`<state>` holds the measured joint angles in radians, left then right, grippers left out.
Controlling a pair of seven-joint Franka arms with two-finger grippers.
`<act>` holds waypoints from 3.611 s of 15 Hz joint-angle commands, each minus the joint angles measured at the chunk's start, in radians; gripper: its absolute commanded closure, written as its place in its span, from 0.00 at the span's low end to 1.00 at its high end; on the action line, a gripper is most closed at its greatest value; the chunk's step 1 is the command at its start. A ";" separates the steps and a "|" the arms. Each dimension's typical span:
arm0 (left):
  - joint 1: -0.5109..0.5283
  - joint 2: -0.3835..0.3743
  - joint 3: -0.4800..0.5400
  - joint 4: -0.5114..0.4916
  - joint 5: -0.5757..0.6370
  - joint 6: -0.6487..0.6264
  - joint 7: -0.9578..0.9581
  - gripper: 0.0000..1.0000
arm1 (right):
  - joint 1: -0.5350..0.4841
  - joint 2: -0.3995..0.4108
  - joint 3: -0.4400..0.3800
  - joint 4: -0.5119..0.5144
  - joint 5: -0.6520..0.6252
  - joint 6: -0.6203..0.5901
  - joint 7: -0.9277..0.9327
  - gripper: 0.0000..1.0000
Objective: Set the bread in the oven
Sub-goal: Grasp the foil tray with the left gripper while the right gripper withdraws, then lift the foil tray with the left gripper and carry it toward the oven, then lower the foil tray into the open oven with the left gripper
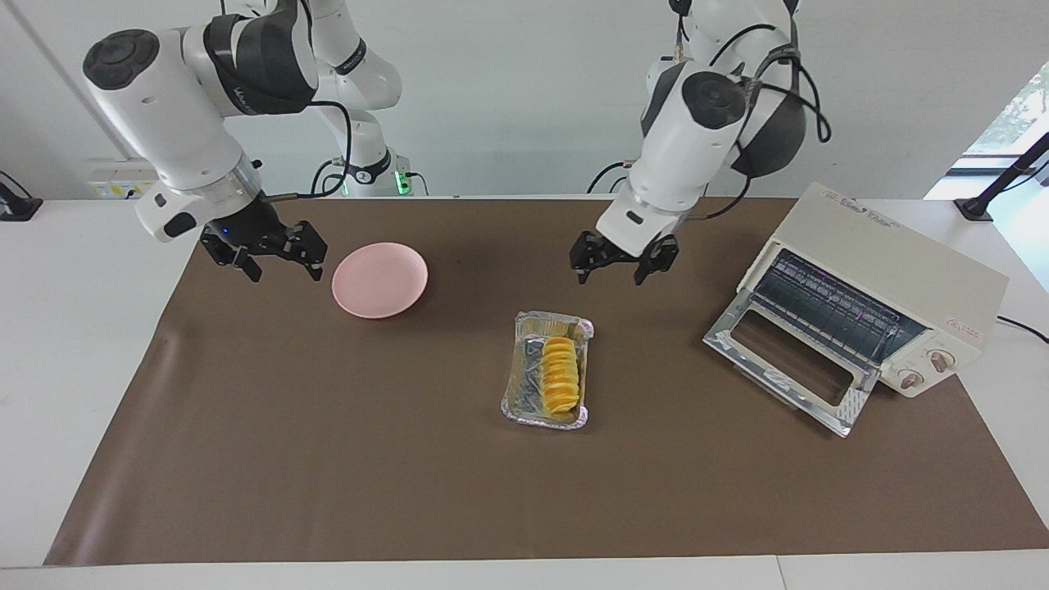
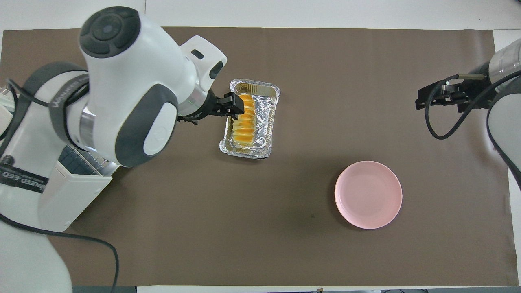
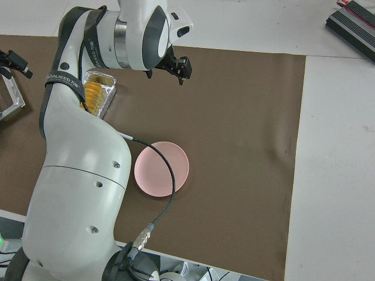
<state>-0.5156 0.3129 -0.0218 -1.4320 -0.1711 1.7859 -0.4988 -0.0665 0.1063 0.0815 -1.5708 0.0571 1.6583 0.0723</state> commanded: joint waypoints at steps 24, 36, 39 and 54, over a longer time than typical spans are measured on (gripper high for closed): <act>-0.210 0.371 0.033 0.087 0.016 0.268 -0.302 0.40 | -0.030 -0.126 0.017 -0.138 -0.063 -0.058 -0.045 0.00; -0.190 0.356 0.114 0.125 0.007 0.112 -0.313 1.00 | -0.030 -0.126 0.017 -0.138 -0.063 -0.058 -0.045 0.00; -0.181 0.353 0.167 0.220 0.004 0.003 -0.357 1.00 | -0.030 -0.126 0.017 -0.138 -0.063 -0.058 -0.045 0.00; 0.017 0.331 0.485 0.231 -0.059 -0.249 -0.449 1.00 | -0.030 -0.126 0.017 -0.138 -0.063 -0.058 -0.045 0.00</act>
<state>-0.5419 0.6569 0.4656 -1.2096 -0.2208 1.5875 -0.9347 -0.0738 0.0016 0.0818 -1.6864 0.0094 1.5997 0.0519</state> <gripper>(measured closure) 0.982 0.000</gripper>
